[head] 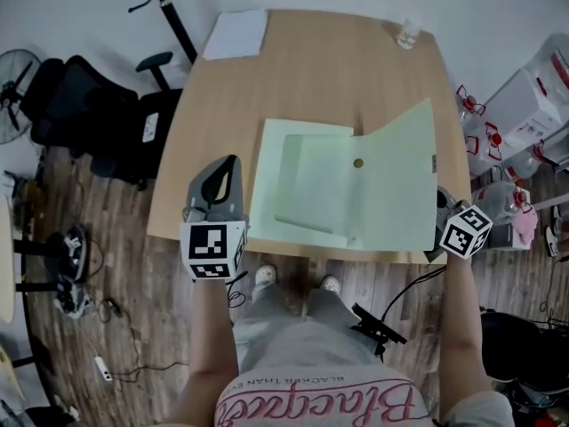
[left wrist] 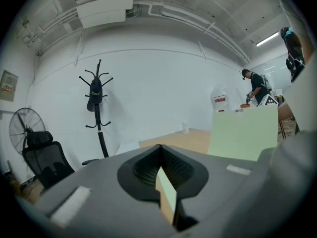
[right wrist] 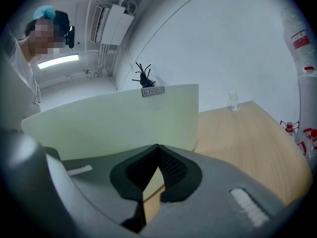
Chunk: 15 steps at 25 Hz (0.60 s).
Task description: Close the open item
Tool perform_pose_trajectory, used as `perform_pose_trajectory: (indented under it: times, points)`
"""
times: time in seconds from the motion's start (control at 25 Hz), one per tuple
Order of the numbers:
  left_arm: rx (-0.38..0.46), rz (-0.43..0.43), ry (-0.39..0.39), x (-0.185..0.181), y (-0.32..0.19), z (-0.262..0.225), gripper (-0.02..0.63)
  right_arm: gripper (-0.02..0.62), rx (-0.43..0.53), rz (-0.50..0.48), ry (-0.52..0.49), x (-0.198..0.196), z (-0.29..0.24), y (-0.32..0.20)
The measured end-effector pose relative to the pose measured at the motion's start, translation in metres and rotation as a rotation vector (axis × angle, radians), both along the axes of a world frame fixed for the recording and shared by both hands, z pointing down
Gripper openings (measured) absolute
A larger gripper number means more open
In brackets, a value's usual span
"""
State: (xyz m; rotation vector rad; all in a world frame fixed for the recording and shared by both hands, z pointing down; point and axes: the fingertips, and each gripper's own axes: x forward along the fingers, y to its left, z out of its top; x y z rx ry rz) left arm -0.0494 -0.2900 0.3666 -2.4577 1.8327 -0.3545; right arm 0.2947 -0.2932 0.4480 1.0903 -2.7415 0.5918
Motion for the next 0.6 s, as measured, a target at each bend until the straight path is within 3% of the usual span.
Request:
perform_pose_trajectory:
  times: [0.6]
  points:
    - [0.039,0.034,-0.028,-0.040,-0.016,-0.018,0.017,0.003,0.048,-0.055,0.000,-0.078,-0.008,-0.014]
